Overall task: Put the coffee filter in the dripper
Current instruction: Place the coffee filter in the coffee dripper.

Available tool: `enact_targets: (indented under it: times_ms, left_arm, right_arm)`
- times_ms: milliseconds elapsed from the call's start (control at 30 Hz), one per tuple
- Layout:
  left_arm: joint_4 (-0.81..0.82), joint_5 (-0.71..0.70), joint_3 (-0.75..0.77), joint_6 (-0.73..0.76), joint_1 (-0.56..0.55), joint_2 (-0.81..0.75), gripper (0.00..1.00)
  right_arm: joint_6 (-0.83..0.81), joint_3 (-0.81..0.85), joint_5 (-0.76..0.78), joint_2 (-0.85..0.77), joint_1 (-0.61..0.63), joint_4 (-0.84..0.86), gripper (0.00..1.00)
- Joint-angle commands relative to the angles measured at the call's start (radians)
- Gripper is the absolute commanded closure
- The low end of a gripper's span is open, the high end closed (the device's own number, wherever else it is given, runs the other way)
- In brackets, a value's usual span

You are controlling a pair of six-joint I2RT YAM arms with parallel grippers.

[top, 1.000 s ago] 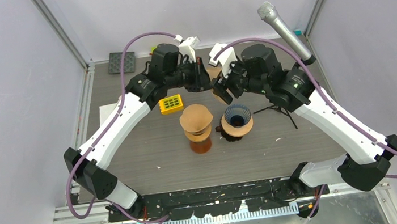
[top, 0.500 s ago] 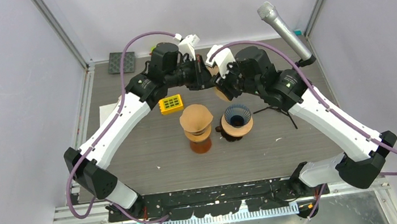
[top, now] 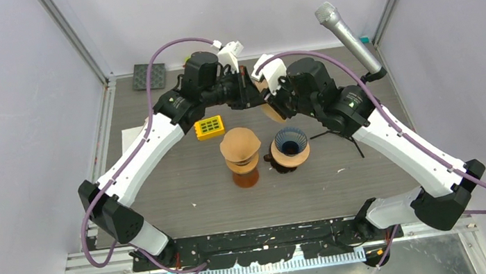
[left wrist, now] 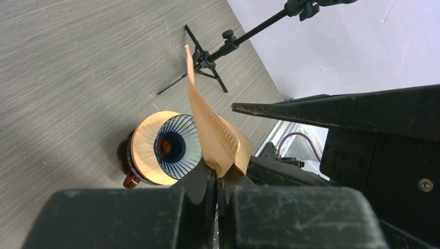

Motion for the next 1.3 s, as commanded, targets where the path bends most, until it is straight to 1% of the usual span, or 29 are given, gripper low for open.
enact_targets:
  times_ms: [0, 167, 400, 567, 633, 833, 1033, 1167, 1267]
  left_arm:
    - [0.039, -0.009, 0.005, 0.019, 0.005, 0.000, 1.00]
    - [0.041, -0.004, 0.005, 0.028, 0.005, -0.003, 1.00]
    - [0.041, -0.002, 0.002, 0.041, 0.004, -0.002, 1.00]
    - [0.049, 0.013, -0.002, 0.044, 0.005, 0.001, 1.00]
    - [0.054, 0.021, -0.006, 0.041, 0.004, 0.002, 1.00]
    - [0.072, 0.042, -0.020, 0.036, 0.005, -0.004, 1.00]
    - [0.078, 0.040, -0.025, 0.044, 0.006, -0.006, 1.00]
    - [0.032, -0.002, -0.001, 0.070, 0.003, 0.003, 1.00]
    - [-0.022, -0.051, 0.028, 0.103, 0.004, 0.017, 1.00]
  right_arm:
    - [-0.018, -0.010, 0.065, -0.039, 0.005, 0.052, 0.57]
    - [-0.036, -0.026, 0.089, -0.056, 0.005, 0.060, 0.55]
    - [-0.047, -0.035, 0.099, -0.074, 0.005, 0.065, 0.55]
    - [-0.034, -0.025, 0.034, -0.074, 0.004, 0.045, 0.55]
    - [-0.023, -0.021, 0.016, -0.066, 0.005, 0.039, 0.57]
    - [0.008, -0.019, 0.021, -0.039, 0.005, 0.048, 0.68]
    - [0.024, -0.011, 0.077, -0.023, 0.005, 0.064, 0.85]
    - [0.028, 0.004, 0.098, -0.023, 0.004, 0.062, 0.98]
    - [0.028, 0.017, 0.118, -0.025, 0.005, 0.062, 1.00]
